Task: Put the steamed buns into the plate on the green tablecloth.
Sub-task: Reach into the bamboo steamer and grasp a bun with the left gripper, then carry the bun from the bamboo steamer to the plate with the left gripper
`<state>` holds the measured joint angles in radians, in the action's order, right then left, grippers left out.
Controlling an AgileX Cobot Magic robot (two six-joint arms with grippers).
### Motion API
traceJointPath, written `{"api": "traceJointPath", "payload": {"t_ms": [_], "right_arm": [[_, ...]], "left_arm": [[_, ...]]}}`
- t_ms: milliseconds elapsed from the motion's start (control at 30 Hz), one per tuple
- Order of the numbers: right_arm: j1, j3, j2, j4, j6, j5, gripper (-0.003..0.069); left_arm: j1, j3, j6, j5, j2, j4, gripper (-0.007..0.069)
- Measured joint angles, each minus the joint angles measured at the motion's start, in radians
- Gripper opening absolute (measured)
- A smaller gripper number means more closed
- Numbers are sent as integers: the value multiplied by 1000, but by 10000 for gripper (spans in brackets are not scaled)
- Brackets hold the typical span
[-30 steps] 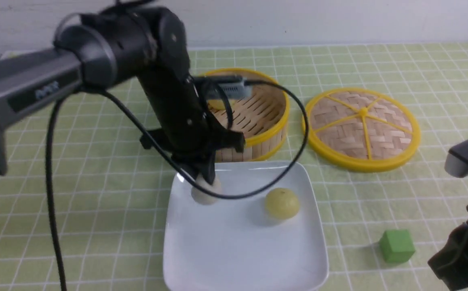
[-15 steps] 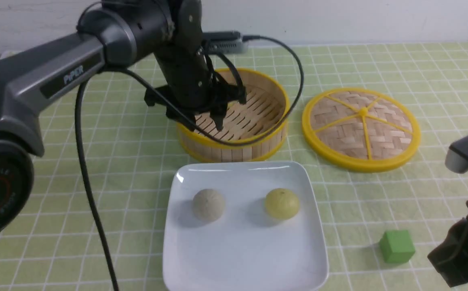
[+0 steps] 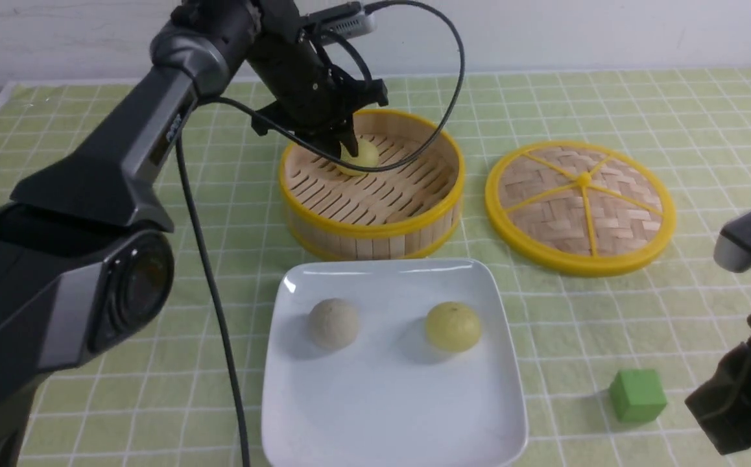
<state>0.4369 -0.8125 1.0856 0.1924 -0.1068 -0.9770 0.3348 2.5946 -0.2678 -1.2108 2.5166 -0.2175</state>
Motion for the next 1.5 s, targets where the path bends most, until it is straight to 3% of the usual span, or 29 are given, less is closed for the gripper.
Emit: {"api": "traceJointPath", "payload": {"t_ms": [133, 200, 400, 533, 600, 700, 733, 867, 1033, 1200, 1400, 1500], "right_arm": [[0, 0, 0, 0, 0, 1, 38], [0, 0, 0, 0, 0, 1, 40], [0, 0, 0, 0, 0, 1, 44], [0, 0, 0, 0, 0, 1, 47], [0, 0, 0, 1, 0, 1, 50], [0, 0, 0, 3, 0, 1, 57], [0, 0, 0, 3, 0, 1, 58], [0, 0, 0, 4, 0, -3, 64], [0, 0, 0, 5, 0, -16, 71], [0, 2, 0, 4, 0, -31, 78], [0, 2, 0, 16, 0, -38, 83], [0, 2, 0, 29, 0, -42, 85]], "left_arm": [[0, 10, 15, 94, 28, 0, 449], [0, 12, 47, 112, 39, 4, 501], [0, 12, 149, 121, 90, 7, 539], [-2, 19, 206, 128, 107, -12, 452], [-1, 20, 268, 126, 116, -16, 288], [-2, 27, 253, 82, 116, -29, 91], [-2, 32, 243, 67, 113, -30, 63], [0, 66, 205, -23, 53, 55, 25], [0, 23, 143, -27, -165, 115, 23], [30, -307, 142, -22, -491, 53, 23], [183, -1063, 102, -11, -847, 84, 29], [260, -1338, 3, 124, -895, 80, 34]]}}
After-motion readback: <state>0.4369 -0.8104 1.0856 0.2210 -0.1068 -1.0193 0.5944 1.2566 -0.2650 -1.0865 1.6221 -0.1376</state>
